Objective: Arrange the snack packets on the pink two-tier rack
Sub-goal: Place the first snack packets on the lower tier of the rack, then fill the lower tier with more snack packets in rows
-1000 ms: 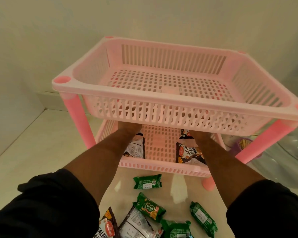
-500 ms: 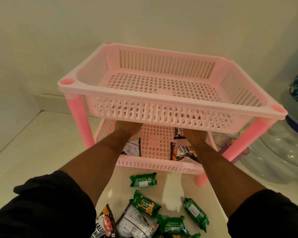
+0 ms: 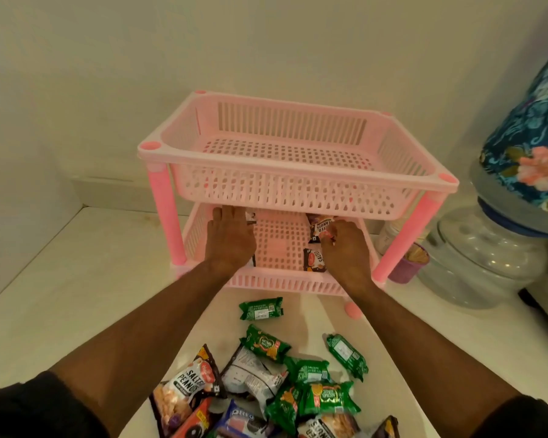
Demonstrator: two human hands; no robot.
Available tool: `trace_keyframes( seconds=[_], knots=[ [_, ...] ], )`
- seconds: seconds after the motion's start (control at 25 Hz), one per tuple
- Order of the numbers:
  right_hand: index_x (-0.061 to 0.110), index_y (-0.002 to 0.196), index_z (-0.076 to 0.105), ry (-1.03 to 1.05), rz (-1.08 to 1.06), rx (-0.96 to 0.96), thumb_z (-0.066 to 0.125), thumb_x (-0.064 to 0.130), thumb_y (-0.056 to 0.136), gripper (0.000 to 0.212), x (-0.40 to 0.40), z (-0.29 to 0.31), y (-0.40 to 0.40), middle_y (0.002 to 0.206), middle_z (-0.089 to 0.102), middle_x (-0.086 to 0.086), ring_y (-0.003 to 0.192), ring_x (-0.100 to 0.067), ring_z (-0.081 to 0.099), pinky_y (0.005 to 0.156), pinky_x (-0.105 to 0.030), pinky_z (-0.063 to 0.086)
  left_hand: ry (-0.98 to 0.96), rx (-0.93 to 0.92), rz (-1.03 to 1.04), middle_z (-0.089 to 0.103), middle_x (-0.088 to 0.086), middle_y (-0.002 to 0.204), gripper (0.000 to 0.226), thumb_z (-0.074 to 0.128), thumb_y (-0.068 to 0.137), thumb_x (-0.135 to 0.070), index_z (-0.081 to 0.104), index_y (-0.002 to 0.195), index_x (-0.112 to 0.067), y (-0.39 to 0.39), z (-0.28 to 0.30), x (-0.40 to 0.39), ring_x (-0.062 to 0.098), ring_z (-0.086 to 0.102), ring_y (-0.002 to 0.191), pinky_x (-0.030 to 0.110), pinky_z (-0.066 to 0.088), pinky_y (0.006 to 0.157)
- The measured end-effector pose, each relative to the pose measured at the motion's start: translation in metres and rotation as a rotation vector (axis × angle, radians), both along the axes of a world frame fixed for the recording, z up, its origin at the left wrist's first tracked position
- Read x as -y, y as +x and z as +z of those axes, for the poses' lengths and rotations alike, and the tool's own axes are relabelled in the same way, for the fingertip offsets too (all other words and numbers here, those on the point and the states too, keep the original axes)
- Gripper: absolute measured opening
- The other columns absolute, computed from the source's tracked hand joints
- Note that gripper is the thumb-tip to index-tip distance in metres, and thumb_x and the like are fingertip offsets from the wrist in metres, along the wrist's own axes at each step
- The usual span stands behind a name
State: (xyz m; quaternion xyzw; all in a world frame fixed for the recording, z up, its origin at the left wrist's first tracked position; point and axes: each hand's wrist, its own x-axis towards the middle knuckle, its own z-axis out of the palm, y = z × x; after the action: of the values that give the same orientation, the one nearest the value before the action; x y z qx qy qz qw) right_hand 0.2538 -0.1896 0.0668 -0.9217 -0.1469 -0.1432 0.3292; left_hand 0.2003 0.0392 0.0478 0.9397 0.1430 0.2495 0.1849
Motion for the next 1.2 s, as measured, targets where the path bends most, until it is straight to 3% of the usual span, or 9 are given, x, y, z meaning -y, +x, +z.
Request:
trace_keyframes(
  seconds=[0.08, 0.24, 0.36, 0.52, 0.64, 0.8, 0.92, 1.08, 1.2],
  knots=[
    [0.011, 0.098, 0.063, -0.051, 0.034, 0.010, 0.057, 0.014, 0.088, 0.012, 0.007, -0.007, -0.017, 0.098, 0.062, -0.006, 0.092, -0.026, 0.056, 0.079, -0.043, 0.048, 0.048, -0.028, -0.014, 0.049, 0.009, 0.126, 0.037, 0.054, 0.090, -0.023, 0.052, 0.126, -0.015, -0.022, 0.000, 0.013, 0.029, 0.044, 0.114, 0.045, 0.045, 0.090],
    [0.015, 0.103, 0.066, -0.069, 0.069, 0.019, 0.061, 0.016, 0.090, 0.014, 0.022, -0.018, -0.048, 0.103, 0.063, -0.003, 0.094, -0.023, 0.056, 0.079, -0.037, 0.048, 0.051, 0.023, -0.107, 0.050, 0.008, 0.124, 0.035, 0.059, 0.089, -0.019, 0.054, 0.123, -0.013, -0.066, -0.009, 0.031, 0.029, 0.044, 0.113, 0.047, 0.044, 0.093],
    [0.017, 0.098, 0.065, -0.114, 0.116, -0.017, 0.064, 0.022, 0.089, 0.010, 0.036, -0.029, -0.067, 0.094, 0.061, 0.004, 0.089, -0.018, 0.056, 0.070, -0.030, 0.042, 0.050, 0.042, -0.164, 0.051, 0.006, 0.114, 0.026, 0.059, 0.089, -0.017, 0.058, 0.115, -0.014, -0.092, -0.023, 0.043, 0.025, 0.044, 0.104, 0.042, 0.045, 0.089],
    [0.020, 0.103, 0.067, -0.131, 0.226, -0.231, 0.065, 0.029, 0.089, 0.017, 0.058, -0.044, -0.093, 0.096, 0.065, 0.006, 0.087, -0.012, 0.060, 0.074, -0.032, 0.051, -0.052, -0.037, -0.252, 0.051, 0.000, 0.109, 0.025, 0.056, 0.089, -0.004, 0.058, 0.109, -0.018, -0.122, -0.052, 0.051, 0.017, 0.043, 0.099, 0.036, 0.046, 0.082],
    [0.026, 0.105, 0.063, -0.179, 0.361, -0.454, 0.070, 0.036, 0.088, 0.021, 0.074, -0.053, -0.111, 0.106, 0.064, 0.008, 0.096, -0.012, 0.060, 0.084, -0.030, 0.051, -0.059, -0.161, -0.343, 0.051, -0.001, 0.110, 0.043, 0.053, 0.079, 0.009, 0.059, 0.112, -0.018, -0.137, -0.073, 0.056, 0.019, 0.045, 0.099, 0.038, 0.047, 0.079],
    [0.025, 0.121, 0.060, -0.272, 0.507, -0.662, 0.075, 0.041, 0.084, 0.043, 0.087, -0.061, -0.130, 0.121, 0.056, 0.007, 0.113, -0.012, 0.054, 0.095, -0.028, 0.046, -0.079, -0.303, -0.428, 0.050, 0.001, 0.117, 0.050, 0.052, 0.078, 0.009, 0.061, 0.118, -0.019, -0.142, -0.086, 0.064, 0.023, 0.045, 0.110, 0.040, 0.045, 0.085],
    [0.023, 0.131, 0.053, -0.377, 0.610, -0.644, 0.077, 0.044, 0.080, 0.061, 0.092, -0.063, -0.140, 0.121, 0.047, 0.011, 0.116, -0.011, 0.047, 0.097, -0.026, 0.040, -0.057, -0.425, -0.487, 0.047, -0.001, 0.128, 0.054, 0.061, 0.079, 0.002, 0.057, 0.127, -0.023, -0.141, -0.092, 0.070, 0.022, 0.039, 0.121, 0.037, 0.041, 0.094],
    [0.026, 0.154, 0.023, -0.545, 0.692, -0.641, 0.079, 0.050, 0.073, 0.101, 0.092, -0.069, -0.147, 0.151, 0.030, 0.005, 0.136, -0.014, 0.033, 0.113, -0.031, 0.032, -0.013, -0.521, -0.532, 0.046, -0.002, 0.138, 0.059, 0.074, 0.081, -0.031, 0.052, 0.135, -0.026, -0.135, -0.094, 0.075, 0.023, 0.039, 0.125, 0.039, 0.038, 0.099],
    [0.030, 0.156, 0.011, -0.631, 0.725, -0.637, 0.081, 0.045, 0.071, 0.111, 0.088, -0.074, -0.148, 0.157, 0.022, 0.005, 0.140, -0.019, 0.028, 0.113, -0.035, 0.032, 0.042, -0.606, -0.524, 0.045, -0.001, 0.140, 0.069, 0.074, 0.079, -0.048, 0.049, 0.139, -0.025, -0.129, -0.096, 0.077, 0.025, 0.039, 0.128, 0.043, 0.038, 0.103]
  ],
)
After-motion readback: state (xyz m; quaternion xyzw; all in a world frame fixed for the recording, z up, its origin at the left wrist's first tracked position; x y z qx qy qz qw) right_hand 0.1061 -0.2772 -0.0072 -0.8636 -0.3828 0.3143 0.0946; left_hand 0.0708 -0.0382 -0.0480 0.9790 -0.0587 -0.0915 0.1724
